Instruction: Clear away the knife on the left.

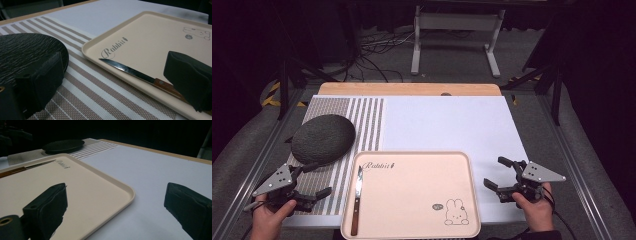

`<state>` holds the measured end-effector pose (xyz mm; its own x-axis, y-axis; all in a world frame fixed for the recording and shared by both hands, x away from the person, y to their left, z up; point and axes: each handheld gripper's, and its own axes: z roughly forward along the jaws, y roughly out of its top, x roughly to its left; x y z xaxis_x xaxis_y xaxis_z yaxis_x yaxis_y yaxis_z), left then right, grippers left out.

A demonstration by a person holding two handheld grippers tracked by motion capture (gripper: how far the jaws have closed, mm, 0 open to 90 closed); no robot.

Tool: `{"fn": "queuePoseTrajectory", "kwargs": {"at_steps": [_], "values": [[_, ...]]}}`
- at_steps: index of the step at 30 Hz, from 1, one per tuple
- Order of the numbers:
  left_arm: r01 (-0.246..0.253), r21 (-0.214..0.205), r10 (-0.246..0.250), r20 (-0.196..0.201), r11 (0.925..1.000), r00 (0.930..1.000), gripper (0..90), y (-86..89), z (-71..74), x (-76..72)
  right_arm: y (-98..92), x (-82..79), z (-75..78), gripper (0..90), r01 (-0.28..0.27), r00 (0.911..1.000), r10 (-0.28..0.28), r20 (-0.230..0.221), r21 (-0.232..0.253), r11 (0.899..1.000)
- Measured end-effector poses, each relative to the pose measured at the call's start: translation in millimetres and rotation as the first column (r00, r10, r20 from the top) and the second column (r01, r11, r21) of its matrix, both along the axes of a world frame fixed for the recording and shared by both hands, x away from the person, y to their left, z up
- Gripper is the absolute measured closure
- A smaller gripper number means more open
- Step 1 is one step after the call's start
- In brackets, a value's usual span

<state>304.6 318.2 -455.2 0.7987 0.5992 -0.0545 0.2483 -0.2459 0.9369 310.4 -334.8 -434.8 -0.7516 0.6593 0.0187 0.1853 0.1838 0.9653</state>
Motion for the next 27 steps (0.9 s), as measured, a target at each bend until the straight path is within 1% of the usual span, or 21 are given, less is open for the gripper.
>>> {"fn": "queuePoseTrajectory", "kwargs": {"at_steps": [3, 4, 5, 6, 7, 9, 10, 12, 13, 14, 18, 20, 21, 23, 24, 27], "values": [[-0.004, 0.003, 0.004, -0.01, 1.0, 0.9999, 4.1, 1.8, -3.6, 1.0, -0.9, 0.5, -0.7, 5.8, 0.001, 1.0, -0.001, -0.001, 0.002, 1.0], [0.0, 0.011, 0.0, -0.012, 0.9999, 0.9999, 4.1, 2.7, -4.7, 1.8, -1.0, 0.5, -1.0, 5.8, 0.002, 1.0, -0.002, -0.006, 0.004, 1.0], [-0.006, 0.012, 0.007, -0.026, 0.9999, 0.9996, 4.1, 2.8, -7.4, 2.6, -1.1, 0.8, -1.4, 5.8, 0.003, 1.0, -0.003, -0.008, 0.006, 1.0], [-0.005, 0.024, 0.006, -0.025, 0.9997, 0.9997, 4.1, 3.5, -8.8, 3.7, -1.1, 1.1, -1.9, 5.7, 0.005, 0.9999, -0.004, -0.011, 0.007, 1.0], [-0.001, 0.027, 0.002, -0.043, 0.9996, 0.9991, 4.1, 3.8, -11.6, 4.2, -1.2, 1.3, -2.2, 5.8, 0.006, 0.9999, -0.006, -0.013, 0.005, 1.0], [0.001, 0.033, 0.001, -0.045, 0.9995, 0.999, 4.2, 4.4, -12.9, 4.8, -1.5, 1.4, -2.8, 5.8, 0.007, 0.9999, -0.007, -0.015, 0.006, 1.0], [0.002, 0.031, -0.001, -0.054, 0.9995, 0.9985, 4.2, 5.1, -14.8, 5.4, -2.0, 1.4, -3.1, 5.8, 0.01, 0.9998, -0.01, -0.019, 0.007, 1.0], [0.0, 0.028, 0.001, -0.051, 0.9996, 0.9987, 4.3, 5.4, -15.0, 5.4, -2.5, 1.6, -3.5, 5.8, 0.011, 0.9997, -0.01, -0.021, 0.01, 1.0], [-0.002, 0.017, 0.003, -0.057, 0.9999, 0.9984, 4.5, 5.3, -15.2, 4.9, -2.8, 1.9, -4.2, 5.8, 0.013, 0.9996, -0.012, -0.024, 0.013, 1.0], [-0.004, 0.016, 0.005, -0.055, 0.9999, 0.9985, 4.5, 5.8, -15.3, 4.9, -3.0, 2.3, -4.9, 5.8, 0.015, 0.9995, -0.014, -0.028, 0.016, 1.0], [-0.005, 0.004, 0.005, -0.058, 1.0, 0.9983, 5.0, 7.0, -15.5, 5.1, -2.2, 3.6, -9.1, 5.8, 0.02, 0.9985, -0.02, -0.051, 0.006, 1.0], [-0.001, 0.006, 0.002, -0.055, 1.0, 0.9985, 5.0, 7.0, -15.4, 4.9, -1.9, 4.4, -11.0, 5.7, 0.026, 0.9976, -0.026, -0.065, -0.003, 1.0], [0.001, 0.007, 0.0, -0.054, 1.0, 0.9985, 5.0, 6.7, -15.4, 4.8, -1.9, 4.7, -11.3, 5.8, 0.028, 0.9975, -0.029, -0.065, -0.008, 1.0], [0.001, 0.012, -0.001, -0.053, 0.9999, 0.9986, 5.0, 6.2, -15.3, 4.7, -2.3, 4.6, -11.2, 5.8, 0.032, 0.9971, -0.033, -0.068, -0.003, 0.999], [0.002, 0.018, -0.001, -0.045, 0.9998, 0.999, 5.0, 6.5, -15.2, 5.0, -2.4, 4.6, -11.1, 5.8, 0.033, 0.9972, -0.033, -0.067, -0.002, 0.999], [0.001, 0.01, 0.0, -0.05, 1.0, 0.9988, 4.9, 6.1, -15.2, 4.4, -2.5, 4.5, -11.1, 5.8, 0.035, 0.9971, -0.035, -0.067, -0.001, 0.999]]}}
